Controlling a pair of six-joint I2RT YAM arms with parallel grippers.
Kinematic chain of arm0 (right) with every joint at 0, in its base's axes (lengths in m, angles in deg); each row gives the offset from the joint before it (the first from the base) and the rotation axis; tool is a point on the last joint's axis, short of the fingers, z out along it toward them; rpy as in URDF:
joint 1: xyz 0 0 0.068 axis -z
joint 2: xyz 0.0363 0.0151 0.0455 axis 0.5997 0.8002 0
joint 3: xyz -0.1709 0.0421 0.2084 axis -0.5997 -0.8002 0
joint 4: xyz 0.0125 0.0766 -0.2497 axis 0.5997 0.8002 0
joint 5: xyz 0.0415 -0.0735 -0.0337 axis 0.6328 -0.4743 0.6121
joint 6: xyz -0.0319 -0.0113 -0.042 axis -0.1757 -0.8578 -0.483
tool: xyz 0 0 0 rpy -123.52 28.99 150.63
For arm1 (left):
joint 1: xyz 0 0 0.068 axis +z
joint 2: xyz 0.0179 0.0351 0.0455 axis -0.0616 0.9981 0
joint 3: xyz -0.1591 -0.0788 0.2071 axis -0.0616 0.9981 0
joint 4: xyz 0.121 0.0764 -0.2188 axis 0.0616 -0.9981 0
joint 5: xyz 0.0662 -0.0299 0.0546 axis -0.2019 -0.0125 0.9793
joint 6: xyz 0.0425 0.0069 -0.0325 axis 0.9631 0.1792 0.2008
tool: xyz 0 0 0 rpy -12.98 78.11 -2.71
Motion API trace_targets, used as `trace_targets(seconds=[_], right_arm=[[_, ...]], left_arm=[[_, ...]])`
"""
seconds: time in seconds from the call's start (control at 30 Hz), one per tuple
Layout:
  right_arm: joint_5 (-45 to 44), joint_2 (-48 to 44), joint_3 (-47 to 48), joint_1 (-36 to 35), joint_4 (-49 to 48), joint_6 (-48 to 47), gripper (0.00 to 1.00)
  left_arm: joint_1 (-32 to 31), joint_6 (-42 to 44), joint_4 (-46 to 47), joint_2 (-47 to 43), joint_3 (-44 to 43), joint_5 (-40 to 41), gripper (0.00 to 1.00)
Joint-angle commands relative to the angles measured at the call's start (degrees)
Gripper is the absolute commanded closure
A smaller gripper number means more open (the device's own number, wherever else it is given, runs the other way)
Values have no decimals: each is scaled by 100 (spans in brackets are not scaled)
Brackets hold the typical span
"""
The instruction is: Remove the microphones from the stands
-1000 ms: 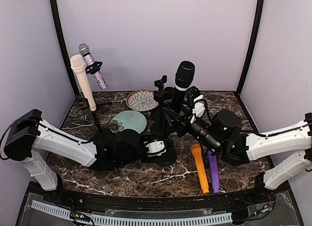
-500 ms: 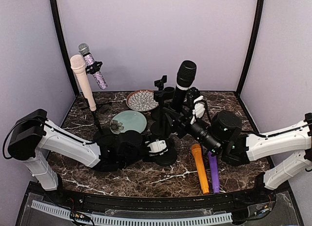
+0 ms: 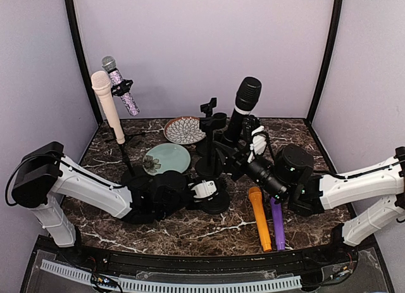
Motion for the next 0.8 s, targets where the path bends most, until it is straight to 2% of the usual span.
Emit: trace_targets(seconds=[0.0, 0.17, 0.23, 0.33, 0.53, 0.77], right_arm=[[-24, -106, -44, -20, -193, 6, 46], [-36, -85, -19, -19, -157, 12, 47], [-67, -83, -24, -15, -172, 69, 48], [-121, -105, -35, -19, -175, 161, 50], [-103, -181, -91, -19, -192, 162, 69], [-40, -181, -132, -19, -215, 169, 79]], left_arm=[[-29, -479, 227, -63, 19, 69, 78], [-64, -615, 276, -48, 34, -2, 58], [-78, -610, 314, -22, 1, 7, 55], [-86, -571, 345, 17, -63, 9, 53], [-97, -475, 369, 52, -71, 1, 52], [-107, -283, 476, 166, -183, 69, 53]])
